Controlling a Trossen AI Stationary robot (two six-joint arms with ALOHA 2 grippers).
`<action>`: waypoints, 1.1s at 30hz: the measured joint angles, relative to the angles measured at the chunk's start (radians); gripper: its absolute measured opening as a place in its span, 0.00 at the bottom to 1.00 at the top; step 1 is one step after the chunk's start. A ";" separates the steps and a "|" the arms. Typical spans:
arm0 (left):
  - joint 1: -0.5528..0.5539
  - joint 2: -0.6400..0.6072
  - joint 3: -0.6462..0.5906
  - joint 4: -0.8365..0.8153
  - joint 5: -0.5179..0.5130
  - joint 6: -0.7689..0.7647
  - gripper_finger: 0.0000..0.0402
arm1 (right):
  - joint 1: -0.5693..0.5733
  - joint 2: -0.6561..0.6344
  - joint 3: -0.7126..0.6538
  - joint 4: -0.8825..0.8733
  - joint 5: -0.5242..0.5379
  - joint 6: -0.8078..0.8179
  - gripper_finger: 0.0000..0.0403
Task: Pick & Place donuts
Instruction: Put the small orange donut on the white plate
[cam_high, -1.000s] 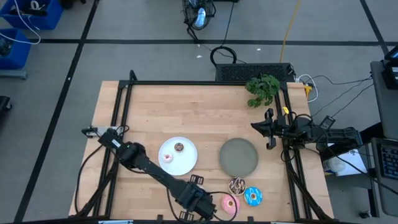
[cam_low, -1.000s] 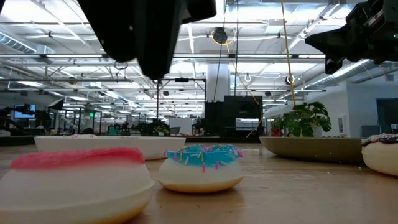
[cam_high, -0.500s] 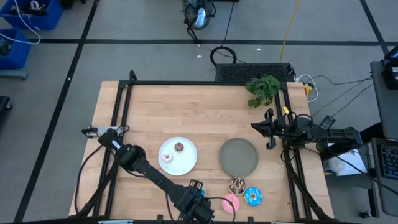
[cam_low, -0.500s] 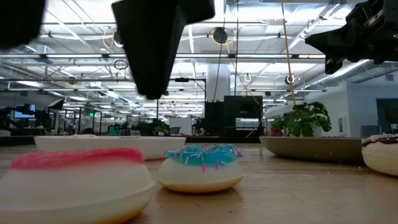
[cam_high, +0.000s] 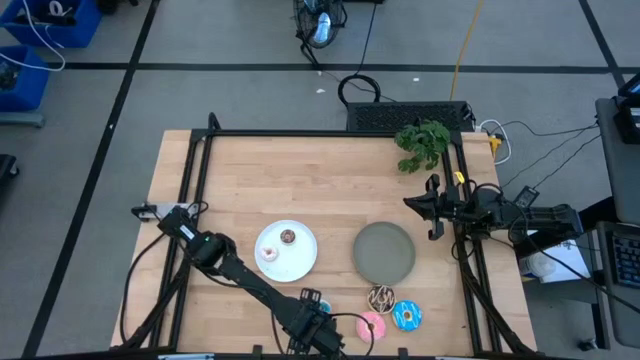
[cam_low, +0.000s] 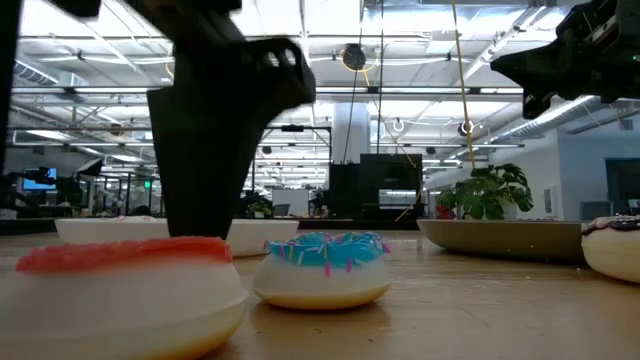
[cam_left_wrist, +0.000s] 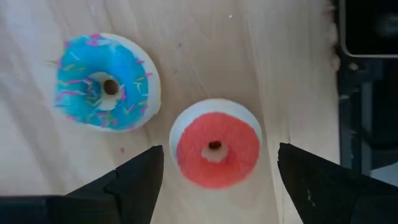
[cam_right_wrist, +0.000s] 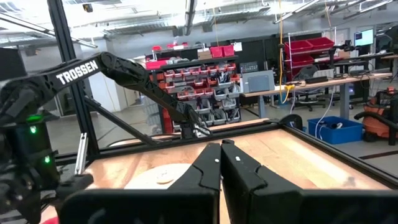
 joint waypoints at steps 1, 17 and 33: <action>0.002 0.000 -0.007 0.010 0.010 -0.004 0.79 | 0.000 0.000 0.000 0.000 0.000 0.003 0.00; 0.008 -0.002 -0.059 0.073 0.031 -0.024 0.78 | 0.000 0.000 0.000 0.000 0.000 0.004 0.00; 0.024 -0.002 -0.060 0.037 0.070 0.001 0.39 | 0.000 0.000 0.000 0.000 0.000 0.005 0.00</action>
